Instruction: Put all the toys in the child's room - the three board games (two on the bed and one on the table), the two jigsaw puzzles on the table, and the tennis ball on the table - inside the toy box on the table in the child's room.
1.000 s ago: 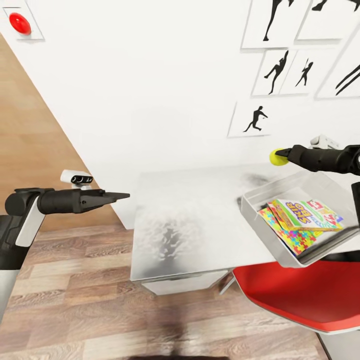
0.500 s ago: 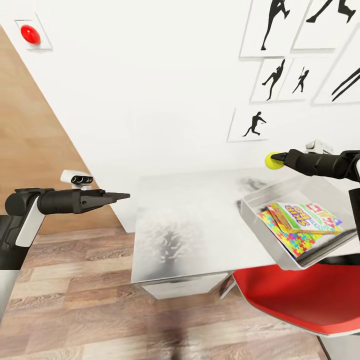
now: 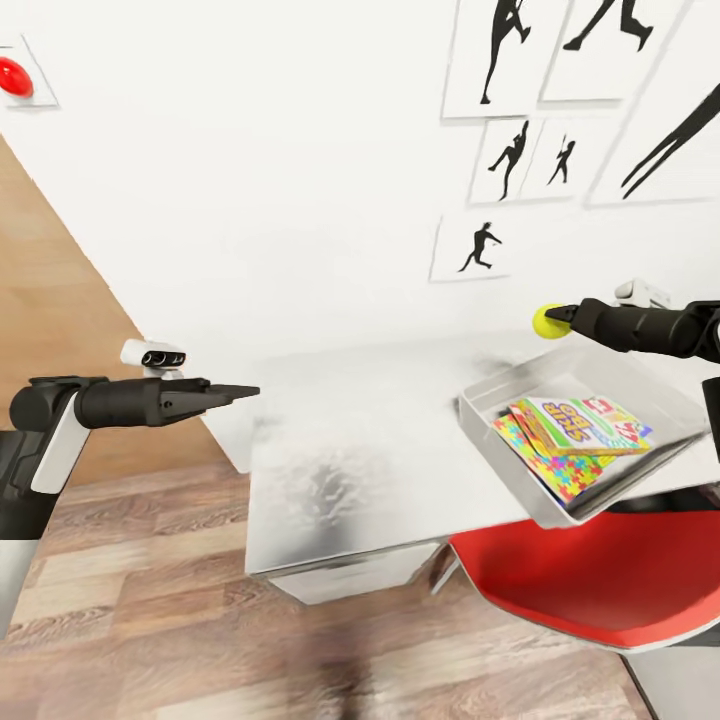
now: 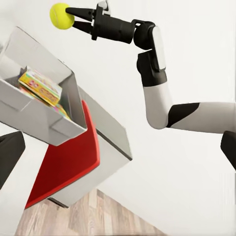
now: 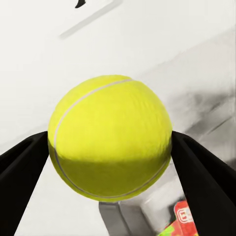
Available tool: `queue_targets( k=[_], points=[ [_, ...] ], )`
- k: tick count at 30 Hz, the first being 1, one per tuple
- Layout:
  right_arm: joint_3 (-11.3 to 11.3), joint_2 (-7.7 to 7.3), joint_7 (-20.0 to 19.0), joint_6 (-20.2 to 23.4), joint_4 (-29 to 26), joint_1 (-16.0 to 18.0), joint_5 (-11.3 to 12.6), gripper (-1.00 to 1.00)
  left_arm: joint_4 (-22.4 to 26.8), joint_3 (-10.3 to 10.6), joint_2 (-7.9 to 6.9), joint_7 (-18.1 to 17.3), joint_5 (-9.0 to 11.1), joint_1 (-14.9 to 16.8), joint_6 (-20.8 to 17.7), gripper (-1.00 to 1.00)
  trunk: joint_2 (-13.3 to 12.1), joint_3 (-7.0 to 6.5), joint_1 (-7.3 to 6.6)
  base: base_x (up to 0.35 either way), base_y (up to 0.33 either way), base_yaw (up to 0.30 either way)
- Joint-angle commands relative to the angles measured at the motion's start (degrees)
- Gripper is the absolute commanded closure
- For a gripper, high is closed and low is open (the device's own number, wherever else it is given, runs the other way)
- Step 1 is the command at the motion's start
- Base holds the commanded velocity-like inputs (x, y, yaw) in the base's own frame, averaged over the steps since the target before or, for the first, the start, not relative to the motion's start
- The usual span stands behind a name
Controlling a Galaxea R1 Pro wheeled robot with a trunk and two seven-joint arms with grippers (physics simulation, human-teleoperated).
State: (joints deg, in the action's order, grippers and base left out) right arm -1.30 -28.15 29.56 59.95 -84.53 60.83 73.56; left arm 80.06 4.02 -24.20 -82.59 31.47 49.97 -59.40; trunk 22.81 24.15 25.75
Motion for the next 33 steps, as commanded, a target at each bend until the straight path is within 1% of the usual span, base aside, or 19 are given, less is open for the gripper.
queue_targets(
  k=[1,7,16,30,33],
  points=[
    [-0.1,-0.05,0.6,0.1,0.0,0.1,0.5,1.0,0.0,0.1,-0.06,-0.1,0.1,0.0,-0.6,-1.0,0.1,0.07,0.04,0.0,-0.097,-0.277],
    [-0.1,0.06,0.6,0.1,0.0,0.1,0.5,1.0,0.0,0.1,-0.06,-0.1,0.1,0.0,-0.6,-1.0,0.1,-0.12,0.04,0.0,-0.195,-0.279],
    [-0.2,0.51,0.6,0.1,0.0,0.0,0.5,1.0,0.0,0.1,-0.06,-0.1,0.1,0.0,-0.6,-1.0,0.1,-0.54,0.04,0.0,-0.023,-0.246],
    [-0.5,0.72,0.6,0.1,-0.1,0.0,0.5,1.0,0.0,0.1,-0.06,-0.1,0.1,0.0,-0.6,-1.0,0.1,-1.82,0.04,0.0,-0.001,-0.02],
    [-0.5,0.73,0.6,0.1,-0.1,0.0,0.5,1.0,0.0,0.1,-0.06,-0.1,0.1,0.0,-0.6,-1.0,0.1,-2.1,0.04,0.0,-0.104,0.0]
  ],
)
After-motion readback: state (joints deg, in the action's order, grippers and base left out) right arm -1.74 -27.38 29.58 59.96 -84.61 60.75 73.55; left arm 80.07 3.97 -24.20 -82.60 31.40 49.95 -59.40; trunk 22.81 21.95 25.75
